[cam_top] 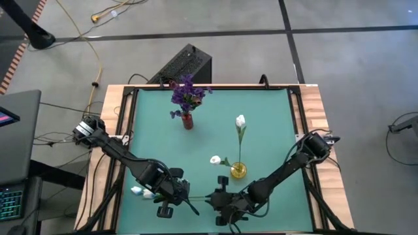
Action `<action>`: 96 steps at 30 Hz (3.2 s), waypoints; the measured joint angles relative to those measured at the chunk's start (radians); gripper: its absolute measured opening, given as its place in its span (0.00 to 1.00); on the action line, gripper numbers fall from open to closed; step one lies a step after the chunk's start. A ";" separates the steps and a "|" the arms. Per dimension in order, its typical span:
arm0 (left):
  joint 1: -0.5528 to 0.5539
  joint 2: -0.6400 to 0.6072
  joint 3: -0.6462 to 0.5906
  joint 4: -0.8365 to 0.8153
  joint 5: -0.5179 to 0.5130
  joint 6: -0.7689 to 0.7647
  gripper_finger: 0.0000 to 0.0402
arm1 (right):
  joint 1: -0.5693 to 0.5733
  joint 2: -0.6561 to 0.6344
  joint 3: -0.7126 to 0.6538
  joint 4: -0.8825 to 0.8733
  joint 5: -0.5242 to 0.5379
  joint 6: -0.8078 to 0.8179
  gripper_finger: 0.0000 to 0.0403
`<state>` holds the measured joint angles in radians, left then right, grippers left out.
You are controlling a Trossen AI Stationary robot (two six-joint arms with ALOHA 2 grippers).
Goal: Sort flowers into vase by color
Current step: Put the top white-blue flower into the yellow flower vase
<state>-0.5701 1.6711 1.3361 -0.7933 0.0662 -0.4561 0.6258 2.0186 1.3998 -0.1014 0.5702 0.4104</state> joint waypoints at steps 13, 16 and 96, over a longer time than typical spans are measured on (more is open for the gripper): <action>-0.008 0.000 0.000 0.017 -0.047 0.078 0.11 | 0.011 0.000 0.000 -0.032 -0.053 0.025 0.07; -0.012 0.000 0.013 0.030 -0.045 0.111 0.23 | 0.012 -0.001 0.000 -0.059 -0.084 0.056 0.07; -0.136 -0.122 -0.705 2.180 -0.370 0.811 0.01 | 0.032 -0.132 -0.044 0.545 0.109 -0.446 0.14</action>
<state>-0.7063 1.5486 0.6312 1.3869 -0.3036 0.3546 0.6582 1.8862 1.3560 0.4437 0.6792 -0.0353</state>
